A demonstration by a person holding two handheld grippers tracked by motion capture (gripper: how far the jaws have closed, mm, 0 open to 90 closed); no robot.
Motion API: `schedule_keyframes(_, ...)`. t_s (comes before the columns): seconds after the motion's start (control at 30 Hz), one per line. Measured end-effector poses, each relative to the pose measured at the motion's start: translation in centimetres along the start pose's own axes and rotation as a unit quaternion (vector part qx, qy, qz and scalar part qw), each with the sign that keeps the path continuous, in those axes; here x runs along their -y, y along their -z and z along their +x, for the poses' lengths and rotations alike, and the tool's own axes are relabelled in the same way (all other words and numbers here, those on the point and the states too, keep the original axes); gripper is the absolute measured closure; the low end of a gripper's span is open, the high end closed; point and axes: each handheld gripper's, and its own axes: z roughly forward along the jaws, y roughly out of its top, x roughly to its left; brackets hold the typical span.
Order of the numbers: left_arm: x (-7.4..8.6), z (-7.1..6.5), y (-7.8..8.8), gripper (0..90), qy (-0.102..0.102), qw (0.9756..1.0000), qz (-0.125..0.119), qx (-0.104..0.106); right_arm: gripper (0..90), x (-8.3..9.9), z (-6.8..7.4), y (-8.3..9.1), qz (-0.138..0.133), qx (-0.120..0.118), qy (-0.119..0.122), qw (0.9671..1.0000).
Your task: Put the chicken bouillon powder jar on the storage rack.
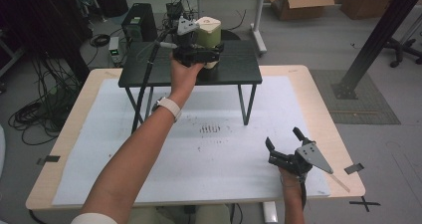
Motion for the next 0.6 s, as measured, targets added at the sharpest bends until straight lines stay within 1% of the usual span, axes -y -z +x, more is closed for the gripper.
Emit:
schedule_keyframes(0.13, 0.2, 0.0, 0.8, 0.2, 0.004, 1.0000, -0.003, 0.008, 0.0, 0.0, 0.0, 0.0, 0.000, 0.000, 0.000, 1.0000)
schedule_keyframes(0.27, 0.2, -0.2, 1.8, 0.2, 0.001, 0.9998, -0.010, 0.019, 0.0, 0.0, 0.0, 0.0, -0.001, 0.000, 0.000, 1.0000)
schedule_keyframes(0.4, 0.2, -0.5, 2.8, 0.2, -0.001, 0.9998, -0.008, 0.021, 0.0, 0.0, 0.0, 0.0, -0.001, 0.000, 0.001, 1.0000)
schedule_keyframes(0.5, 0.4, -0.6, 3.6, 0.2, 0.001, 0.9996, -0.010, 0.028, 0.0, 0.0, 0.0, 0.0, -0.001, 0.000, 0.002, 1.0000)
schedule_keyframes(0.6, 0.5, -0.8, 4.6, 0.2, -0.008, 0.9993, -0.019, 0.030, 0.0, 0.0, 0.0, 0.0, -0.001, 0.000, 0.002, 1.0000)
